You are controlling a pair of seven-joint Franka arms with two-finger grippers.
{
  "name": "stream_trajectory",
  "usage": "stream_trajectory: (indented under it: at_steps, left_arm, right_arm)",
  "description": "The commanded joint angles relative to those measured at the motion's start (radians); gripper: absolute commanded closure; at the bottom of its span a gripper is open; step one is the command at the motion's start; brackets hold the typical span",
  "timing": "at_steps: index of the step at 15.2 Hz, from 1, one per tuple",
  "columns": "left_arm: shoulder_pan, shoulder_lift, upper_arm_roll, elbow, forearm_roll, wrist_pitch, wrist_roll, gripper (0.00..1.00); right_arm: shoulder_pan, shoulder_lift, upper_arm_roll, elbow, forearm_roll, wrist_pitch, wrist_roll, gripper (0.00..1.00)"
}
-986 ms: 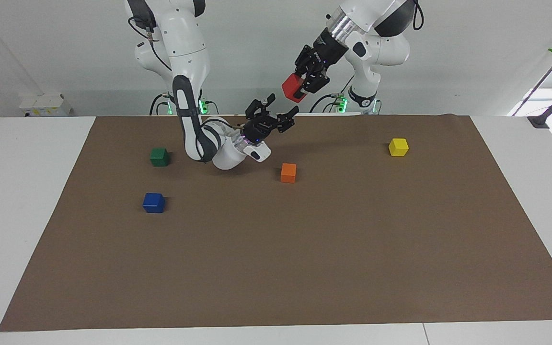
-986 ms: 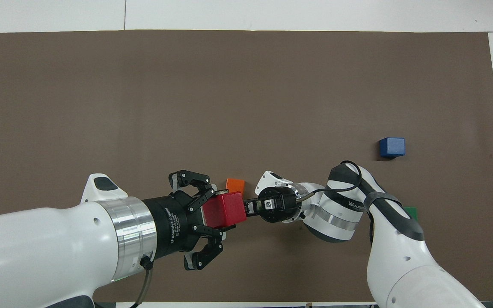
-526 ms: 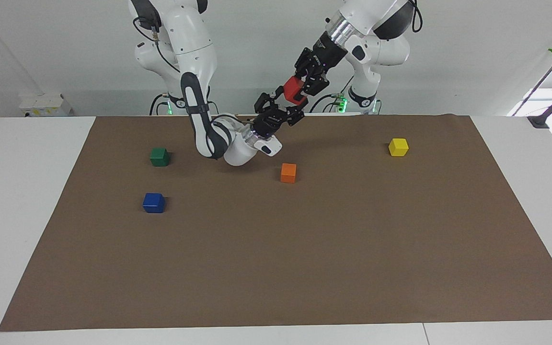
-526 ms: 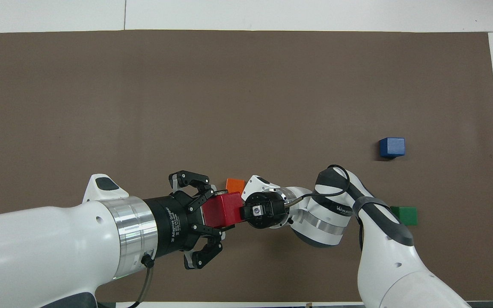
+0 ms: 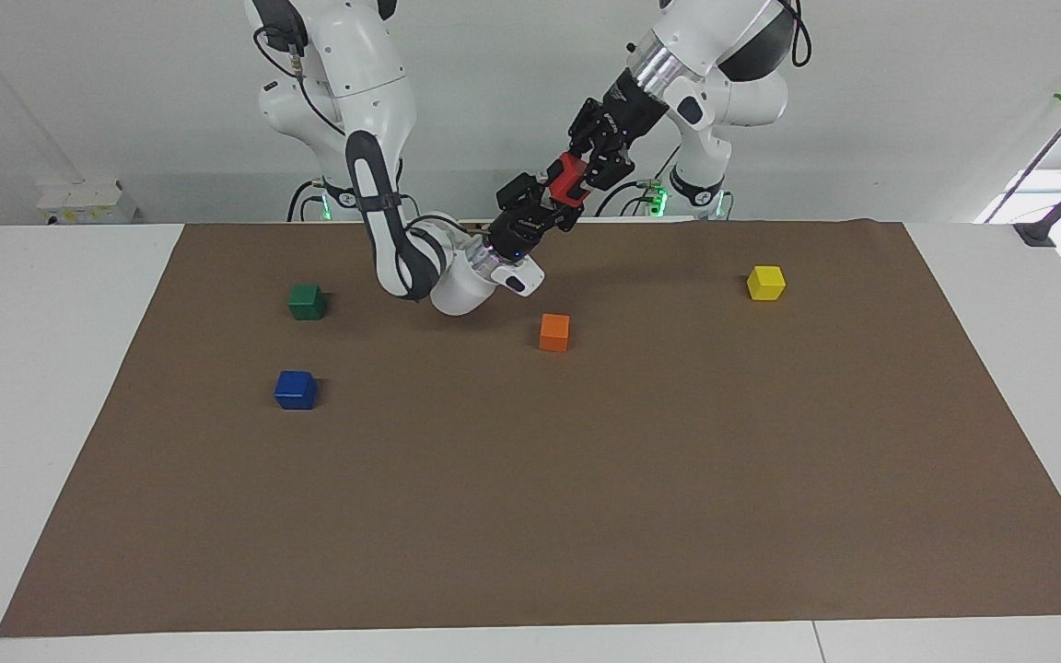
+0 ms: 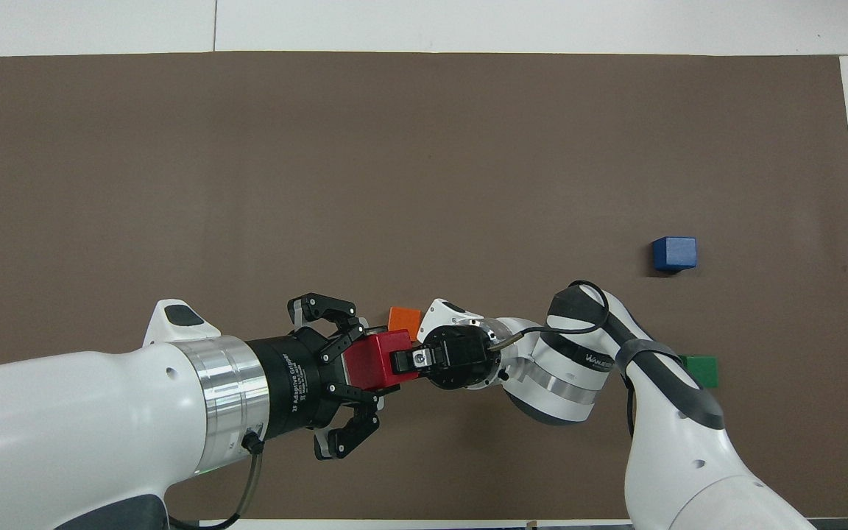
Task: Transfer red block to right arm and stack on blue block
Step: 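Close the right gripper on the red block held by the left gripper, then open the left gripper and withdraw it while the right gripper holds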
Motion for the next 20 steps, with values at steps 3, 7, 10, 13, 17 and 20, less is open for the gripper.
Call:
stream_trajectory:
  at_steps: [3, 7, 10, 13, 17, 20]
  left_arm:
    - [-0.018, -0.026, 0.002, -0.031, -0.018, 0.015, -0.001, 1.00]
    - [-0.004, -0.027, 0.013, 0.006, -0.007, 0.009, 0.002, 0.00]
    - [0.057, -0.032, 0.015, 0.030, -0.004, -0.005, 0.021, 0.00]
    - [0.166, -0.032, 0.013, 0.073, 0.060, -0.067, 0.112, 0.00]
    - [0.393, -0.029, 0.034, 0.086, 0.142, -0.202, 0.478, 0.00]
    - [0.499, -0.026, 0.036, 0.096, 0.271, -0.226, 0.836, 0.00]
  right_arm:
    - [-0.014, -0.049, 0.005, -0.008, 0.007, 0.070, 0.030, 1.00]
    - [-0.016, -0.050, 0.005, -0.005, 0.007, 0.073, 0.032, 1.00]
    - [-0.022, -0.050, 0.004, -0.004, 0.005, 0.073, 0.033, 1.00]
    - [-0.024, -0.059, 0.004, -0.004, 0.002, 0.076, 0.049, 1.00]
    - [-0.109, -0.134, 0.002, -0.004, -0.122, 0.173, 0.160, 1.00]
    - [-0.212, -0.208, 0.002, -0.004, -0.272, 0.223, 0.272, 1.00]
